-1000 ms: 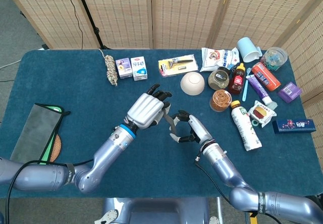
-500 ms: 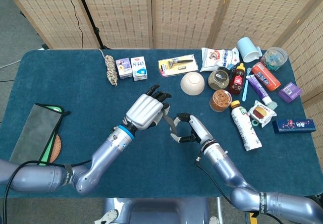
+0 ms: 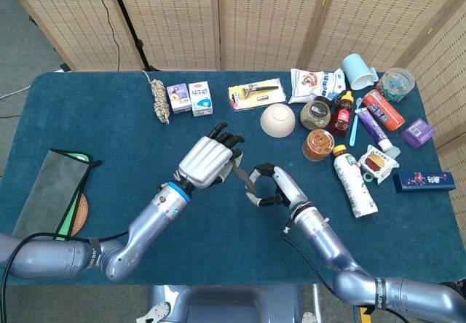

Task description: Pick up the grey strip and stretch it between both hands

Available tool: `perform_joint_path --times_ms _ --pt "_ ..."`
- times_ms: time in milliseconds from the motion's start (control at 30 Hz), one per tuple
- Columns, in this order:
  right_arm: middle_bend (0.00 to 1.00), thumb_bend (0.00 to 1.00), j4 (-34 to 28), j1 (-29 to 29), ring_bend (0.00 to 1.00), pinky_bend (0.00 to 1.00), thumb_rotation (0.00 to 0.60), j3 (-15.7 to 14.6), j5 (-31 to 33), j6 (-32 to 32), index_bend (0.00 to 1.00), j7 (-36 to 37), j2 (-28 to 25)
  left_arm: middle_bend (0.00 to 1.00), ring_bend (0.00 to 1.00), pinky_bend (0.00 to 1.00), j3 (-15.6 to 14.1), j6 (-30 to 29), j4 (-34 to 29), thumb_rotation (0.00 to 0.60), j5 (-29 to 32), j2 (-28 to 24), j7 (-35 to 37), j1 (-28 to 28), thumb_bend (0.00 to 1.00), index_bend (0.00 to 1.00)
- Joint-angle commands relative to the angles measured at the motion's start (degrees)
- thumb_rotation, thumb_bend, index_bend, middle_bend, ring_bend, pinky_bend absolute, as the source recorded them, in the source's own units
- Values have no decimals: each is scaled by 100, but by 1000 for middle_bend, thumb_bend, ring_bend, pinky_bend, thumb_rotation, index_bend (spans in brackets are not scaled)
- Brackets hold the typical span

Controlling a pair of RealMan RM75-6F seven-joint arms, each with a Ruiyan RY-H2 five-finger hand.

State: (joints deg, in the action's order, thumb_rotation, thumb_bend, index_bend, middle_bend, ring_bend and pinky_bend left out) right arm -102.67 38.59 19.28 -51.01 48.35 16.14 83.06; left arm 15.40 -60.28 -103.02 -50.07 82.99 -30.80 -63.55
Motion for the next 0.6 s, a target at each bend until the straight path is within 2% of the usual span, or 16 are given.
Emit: perform_joint_path --times_ms 33,600 --pt "399 731 -9 -6 173 0 600 -8 2 1 698 1 -8 260 223 73 15 -14 -2 600 -15 -15 3 7 612 725" --pt "407 743 -40 -59 190 0 600 -29 -48 -29 705 87 -89 317 275 91 88 -83 -4 600 -82 -214 55 109 612 765"
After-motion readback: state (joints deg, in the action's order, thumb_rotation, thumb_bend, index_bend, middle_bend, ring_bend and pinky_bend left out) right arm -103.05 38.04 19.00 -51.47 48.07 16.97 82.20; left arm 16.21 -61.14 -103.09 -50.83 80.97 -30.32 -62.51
